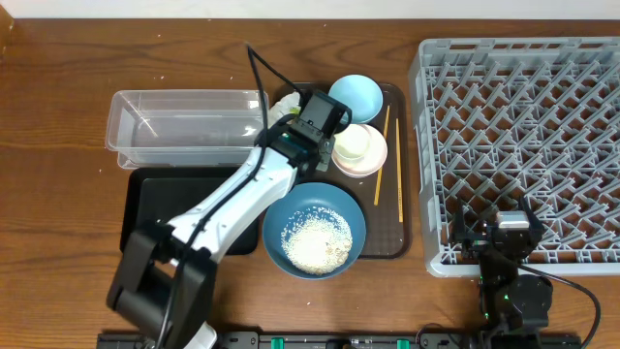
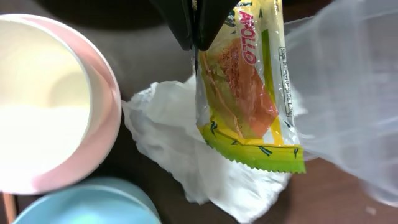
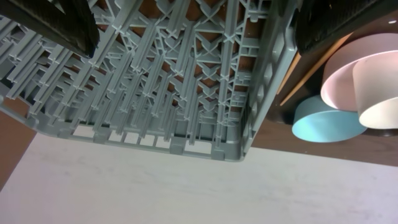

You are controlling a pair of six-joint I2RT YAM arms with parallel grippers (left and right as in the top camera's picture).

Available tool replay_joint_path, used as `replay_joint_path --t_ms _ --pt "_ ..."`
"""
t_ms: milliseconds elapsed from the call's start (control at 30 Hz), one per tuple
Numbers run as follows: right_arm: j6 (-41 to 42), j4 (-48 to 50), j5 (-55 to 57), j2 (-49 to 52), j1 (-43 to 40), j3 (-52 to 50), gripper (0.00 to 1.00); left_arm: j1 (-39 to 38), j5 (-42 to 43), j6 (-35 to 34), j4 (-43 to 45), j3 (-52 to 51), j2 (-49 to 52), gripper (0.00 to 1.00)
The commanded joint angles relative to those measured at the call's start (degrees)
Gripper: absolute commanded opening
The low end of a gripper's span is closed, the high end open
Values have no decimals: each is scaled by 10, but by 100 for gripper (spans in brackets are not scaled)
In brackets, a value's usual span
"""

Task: Sort waste into correct bins and load items into the dishwasher rack
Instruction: 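Lift the wrapper and drop it into the clear plastic bin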

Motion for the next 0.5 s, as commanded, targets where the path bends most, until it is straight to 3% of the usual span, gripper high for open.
replay_joint_path --t_ms 0,233,467 --pt "-2 -2 4 0 -4 -1 99 3 -47 3 -9 3 -34 6" --pt "-2 -2 4 0 -4 -1 99 23 -168 1 -6 3 -90 6" --pt "-2 -2 4 0 -4 -1 99 113 -172 -48 -1 2 -81 6"
